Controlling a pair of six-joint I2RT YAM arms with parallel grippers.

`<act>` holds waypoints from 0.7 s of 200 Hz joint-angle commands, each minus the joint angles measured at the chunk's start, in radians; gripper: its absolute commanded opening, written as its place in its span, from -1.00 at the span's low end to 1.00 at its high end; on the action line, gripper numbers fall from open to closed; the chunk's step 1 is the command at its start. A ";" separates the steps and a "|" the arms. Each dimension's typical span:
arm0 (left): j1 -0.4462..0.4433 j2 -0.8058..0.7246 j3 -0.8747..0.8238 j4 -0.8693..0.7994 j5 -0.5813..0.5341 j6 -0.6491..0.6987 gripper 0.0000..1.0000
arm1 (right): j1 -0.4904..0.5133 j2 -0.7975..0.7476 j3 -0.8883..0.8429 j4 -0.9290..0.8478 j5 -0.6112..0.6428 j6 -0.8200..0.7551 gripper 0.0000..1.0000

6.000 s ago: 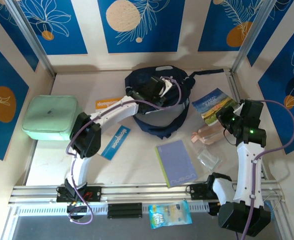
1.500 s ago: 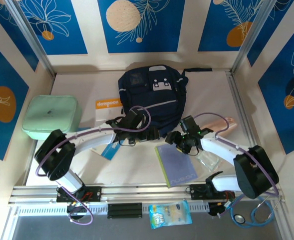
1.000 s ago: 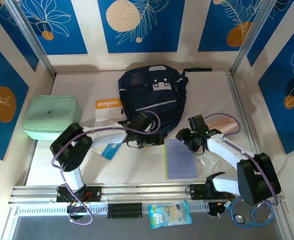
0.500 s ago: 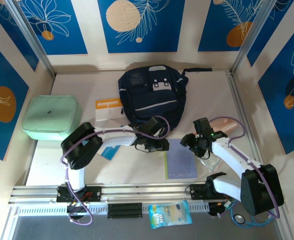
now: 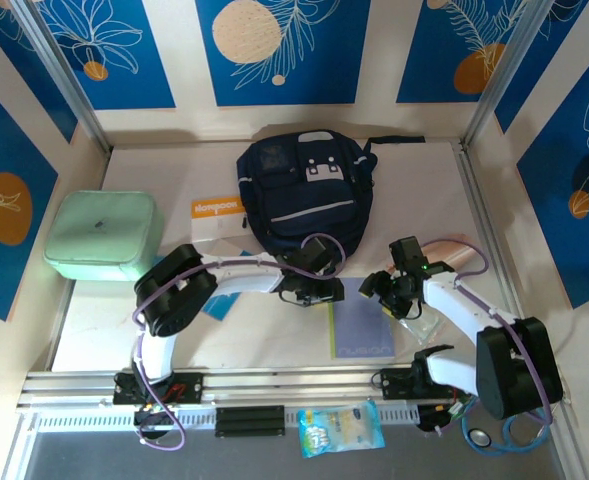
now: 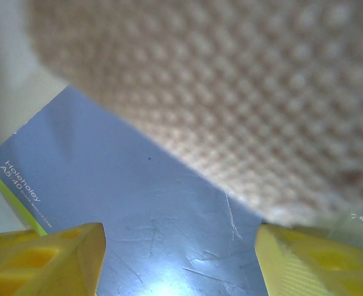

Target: Pack the student bag

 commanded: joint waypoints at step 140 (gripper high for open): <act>-0.106 -0.145 -0.153 0.509 -0.085 0.042 -0.41 | -0.062 0.049 0.010 -0.027 -0.159 -0.086 0.29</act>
